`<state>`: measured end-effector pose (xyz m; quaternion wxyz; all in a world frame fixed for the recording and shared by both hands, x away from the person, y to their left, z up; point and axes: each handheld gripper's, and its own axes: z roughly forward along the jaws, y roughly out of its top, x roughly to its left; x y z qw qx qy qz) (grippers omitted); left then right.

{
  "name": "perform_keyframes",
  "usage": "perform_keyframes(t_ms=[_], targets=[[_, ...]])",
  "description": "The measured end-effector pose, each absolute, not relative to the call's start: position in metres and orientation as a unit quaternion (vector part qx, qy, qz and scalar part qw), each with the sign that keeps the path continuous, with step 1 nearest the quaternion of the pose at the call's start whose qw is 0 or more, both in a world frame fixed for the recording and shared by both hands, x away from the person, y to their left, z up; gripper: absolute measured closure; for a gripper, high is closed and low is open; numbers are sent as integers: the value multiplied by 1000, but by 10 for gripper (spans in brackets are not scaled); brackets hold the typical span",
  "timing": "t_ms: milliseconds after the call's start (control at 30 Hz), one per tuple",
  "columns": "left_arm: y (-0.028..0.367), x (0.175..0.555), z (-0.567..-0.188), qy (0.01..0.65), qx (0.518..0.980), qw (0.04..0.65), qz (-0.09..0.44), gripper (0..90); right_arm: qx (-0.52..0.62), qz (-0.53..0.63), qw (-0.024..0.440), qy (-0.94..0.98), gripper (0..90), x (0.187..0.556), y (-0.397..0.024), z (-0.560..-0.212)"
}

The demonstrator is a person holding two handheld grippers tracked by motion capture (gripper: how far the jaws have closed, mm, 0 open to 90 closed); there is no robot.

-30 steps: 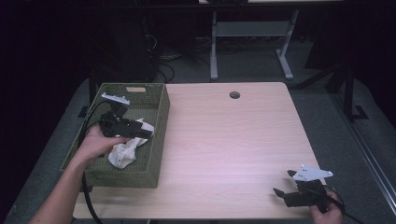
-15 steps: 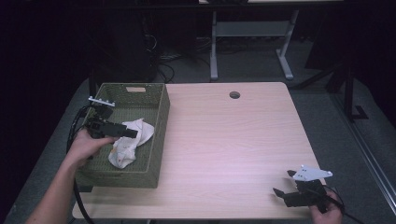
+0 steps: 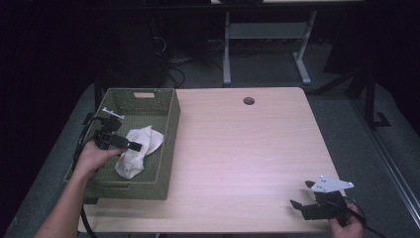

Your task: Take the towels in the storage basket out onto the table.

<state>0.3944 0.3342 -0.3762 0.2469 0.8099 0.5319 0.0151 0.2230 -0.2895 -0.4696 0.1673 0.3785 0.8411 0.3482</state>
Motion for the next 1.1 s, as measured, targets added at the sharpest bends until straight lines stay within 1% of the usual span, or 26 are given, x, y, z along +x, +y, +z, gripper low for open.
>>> perform_keyframes(t_ms=[100,200,267,433,600,667,700,900,1000,1100], targets=[[337,396,-381,541,808,232,16,260,378,350,167,841,140,223,-289,-470],[339,397,-389,550,808,211,9,322,377,349,168,841,140,223,-290,-470],[339,397,-392,554,808,200,12,335,377,349,168,842,140,223,-289,-470],[335,400,-401,549,820,163,17,381,375,347,167,843,140,223,-289,-470],[328,404,-409,548,824,143,12,420,378,351,166,840,140,223,-289,-470],[323,405,-411,533,837,120,28,448,380,351,165,840,140,223,-290,-470],[321,405,-412,534,837,115,30,456,377,349,168,841,140,223,-290,-470],[321,407,-417,536,837,106,19,609,375,349,167,842,140,223,-290,-469],[320,405,-417,530,842,104,23,712,376,350,168,841,140,223,-289,-470],[322,404,-415,528,842,108,21,752,374,349,169,842,140,223,-290,-470]])
